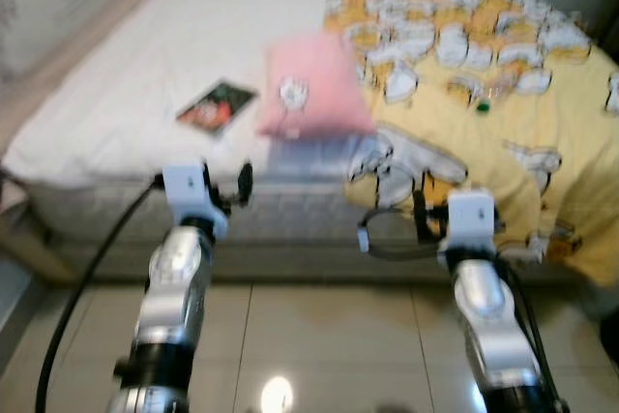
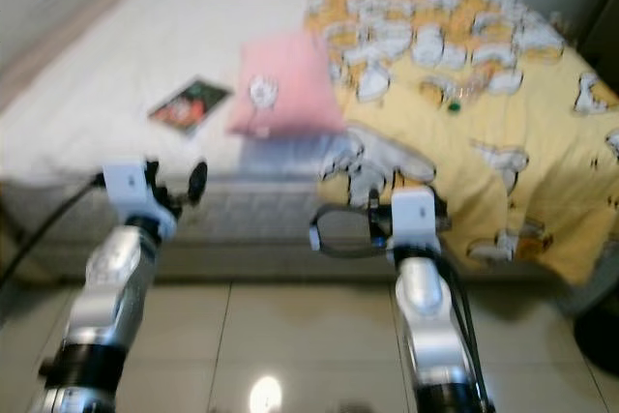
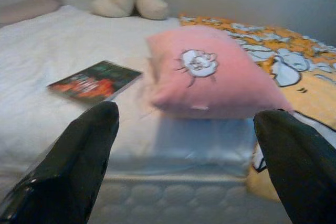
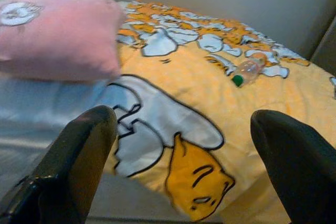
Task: Clean up the room
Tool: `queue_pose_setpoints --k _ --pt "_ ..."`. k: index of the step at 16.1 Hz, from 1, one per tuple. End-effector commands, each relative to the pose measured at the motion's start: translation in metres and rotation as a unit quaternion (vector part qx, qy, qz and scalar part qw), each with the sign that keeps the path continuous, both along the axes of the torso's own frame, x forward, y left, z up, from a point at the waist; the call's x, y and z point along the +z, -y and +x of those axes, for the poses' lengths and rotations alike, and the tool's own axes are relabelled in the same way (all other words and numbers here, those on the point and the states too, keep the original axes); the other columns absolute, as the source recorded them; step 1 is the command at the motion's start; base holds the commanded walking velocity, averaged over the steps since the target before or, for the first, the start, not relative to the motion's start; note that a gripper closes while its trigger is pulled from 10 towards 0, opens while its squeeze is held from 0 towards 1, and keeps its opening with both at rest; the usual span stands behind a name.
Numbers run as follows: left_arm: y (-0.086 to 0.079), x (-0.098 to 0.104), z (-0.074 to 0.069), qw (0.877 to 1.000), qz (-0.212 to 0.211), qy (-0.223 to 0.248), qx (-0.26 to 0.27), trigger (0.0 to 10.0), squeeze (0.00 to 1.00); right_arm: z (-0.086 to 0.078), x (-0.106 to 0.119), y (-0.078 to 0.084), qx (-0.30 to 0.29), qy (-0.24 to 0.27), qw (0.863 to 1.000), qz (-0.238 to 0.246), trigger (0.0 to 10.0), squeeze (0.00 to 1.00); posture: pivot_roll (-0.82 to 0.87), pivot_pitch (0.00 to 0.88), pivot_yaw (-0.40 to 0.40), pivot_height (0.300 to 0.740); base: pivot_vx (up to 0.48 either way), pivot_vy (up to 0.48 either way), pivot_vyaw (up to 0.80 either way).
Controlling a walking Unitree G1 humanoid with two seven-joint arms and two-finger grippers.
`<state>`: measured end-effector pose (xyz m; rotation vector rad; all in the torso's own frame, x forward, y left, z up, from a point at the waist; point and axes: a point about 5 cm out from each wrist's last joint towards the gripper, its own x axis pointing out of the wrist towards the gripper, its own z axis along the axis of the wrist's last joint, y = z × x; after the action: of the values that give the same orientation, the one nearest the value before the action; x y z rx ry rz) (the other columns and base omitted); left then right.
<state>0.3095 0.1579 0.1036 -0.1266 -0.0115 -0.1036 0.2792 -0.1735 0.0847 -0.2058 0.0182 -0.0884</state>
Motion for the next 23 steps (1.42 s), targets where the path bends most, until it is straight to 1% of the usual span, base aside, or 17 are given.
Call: queue_pose_setpoints --k 1,4,8,9,10,11,13,14,15,19,20,21,23 --pt "0.015 0.005 0.001 1.0 0.004 0.012 -0.025 10.0 0.0 0.002 0.003 0.009 -0.017 0.004 1.0 0.0 10.0 0.0 -0.17 0.0 0.049 0.723 0.48 0.0 0.0" --pt "0.02 0.002 -0.002 1.0 0.0 0.007 -0.03 10.0 0.0 0.001 0.001 0.007 -0.012 0.002 1.0 0.001 10.0 0.0 -0.16 0.0 0.052 0.723 0.48 0.0 0.0" --pt "0.023 0.001 -0.002 0.999 0.012 0.007 -0.04 10.0 0.0 -0.001 0.001 0.006 -0.009 0.002 1.0 0.001 10.0 0.0 -0.17 0.0 0.052 0.723 0.48 0.0 0.0" --pt "0.024 0.002 -0.002 0.999 0.014 0.009 -0.042 10.0 0.0 -0.001 0.001 0.007 -0.009 0.003 1.0 -0.001 10.0 0.0 -0.17 0.0 0.052 0.723 0.48 0.0 0.0" --pt "0.026 0.005 -0.001 0.999 0.007 0.02 -0.045 10.0 0.0 0.0 0.001 0.008 -0.012 0.003 1.0 -0.001 10.0 0.0 -0.17 0.0 0.052 0.723 0.48 0.0 0.0" --pt "0.026 0.005 -0.001 0.999 0.02 0.022 -0.044 10.0 0.0 0.0 0.001 0.009 -0.013 0.002 1.0 -0.001 10.0 0.0 -0.17 0.0 0.052 0.723 0.0 0.0 0.0" --pt "0.027 0.001 0.0 0.999 0.018 0.01 -0.043 10.0 0.0 0.0 0.001 0.01 -0.015 0.002 1.0 -0.001 10.0 0.0 -0.18 0.0 0.051 0.723 0.0 0.0 0.0" --pt "0.026 0.0 0.001 0.999 0.013 0.005 -0.041 10.0 0.0 0.001 0.002 0.01 -0.015 0.003 1.0 0.0 10.0 0.0 -0.18 0.0 0.049 0.723 0.386 -0.277 0.0" --pt "0.026 0.001 0.002 0.999 0.023 0.006 -0.043 10.0 0.0 0.001 0.002 0.01 -0.014 0.003 1.0 -0.001 10.0 0.0 -0.18 0.0 0.049 0.723 0.39 -0.277 0.0" --pt "0.026 0.003 0.004 0.998 0.034 0.012 -0.046 10.0 0.0 0.002 0.001 0.008 -0.008 -0.001 1.0 -0.006 10.0 0.0 -0.17 0.0 0.043 0.723 0.387 -0.279 0.0" --pt "0.025 0.003 0.004 0.998 0.03 0.014 -0.044 10.0 0.0 0.002 0.001 0.008 -0.007 -0.002 1.0 -0.006 10.0 0.0 -0.17 0.0 0.04 0.723 0.382 -0.285 0.0" --pt "0.023 0.003 0.004 0.999 0.024 0.014 -0.03 10.0 0.0 0.002 0.001 0.008 -0.006 -0.002 1.0 -0.006 10.0 0.0 -0.17 0.0 0.038 0.723 0.0 0.0 0.0" --pt "0.019 0.001 0.004 0.999 0.026 0.007 -0.022 10.0 0.0 0.003 0.001 0.007 -0.004 -0.003 1.0 -0.006 10.0 0.0 -0.17 0.0 0.038 0.723 0.0 0.0 0.0"
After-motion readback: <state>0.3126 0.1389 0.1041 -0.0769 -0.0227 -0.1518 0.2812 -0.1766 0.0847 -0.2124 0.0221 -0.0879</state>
